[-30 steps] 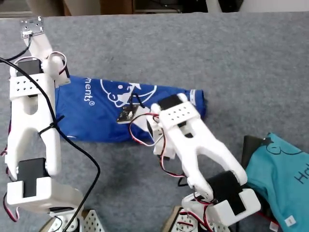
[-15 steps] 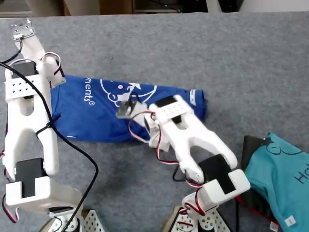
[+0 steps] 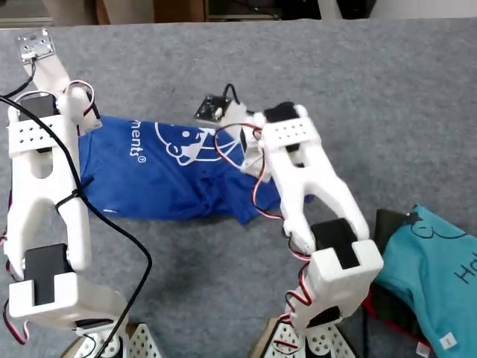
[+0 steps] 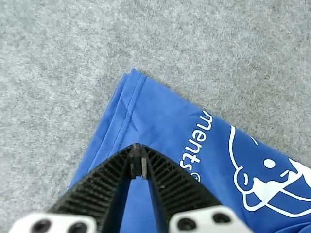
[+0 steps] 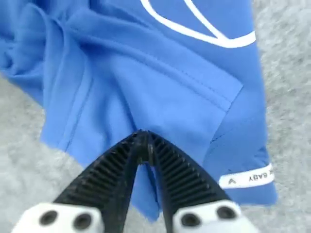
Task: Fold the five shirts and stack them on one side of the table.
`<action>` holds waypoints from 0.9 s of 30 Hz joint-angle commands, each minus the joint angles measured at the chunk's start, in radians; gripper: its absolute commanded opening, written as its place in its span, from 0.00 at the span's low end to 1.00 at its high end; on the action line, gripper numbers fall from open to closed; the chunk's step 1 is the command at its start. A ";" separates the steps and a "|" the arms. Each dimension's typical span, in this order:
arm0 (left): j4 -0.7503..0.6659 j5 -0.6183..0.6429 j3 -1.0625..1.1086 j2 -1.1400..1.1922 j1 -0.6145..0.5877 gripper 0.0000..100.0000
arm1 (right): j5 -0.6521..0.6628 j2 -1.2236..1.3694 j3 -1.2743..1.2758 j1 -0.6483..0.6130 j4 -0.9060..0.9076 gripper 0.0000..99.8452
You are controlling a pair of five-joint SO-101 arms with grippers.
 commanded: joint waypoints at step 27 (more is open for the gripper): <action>-0.141 0.006 0.072 -0.033 -0.040 0.02 | -0.109 -0.318 0.653 -0.217 -0.325 0.19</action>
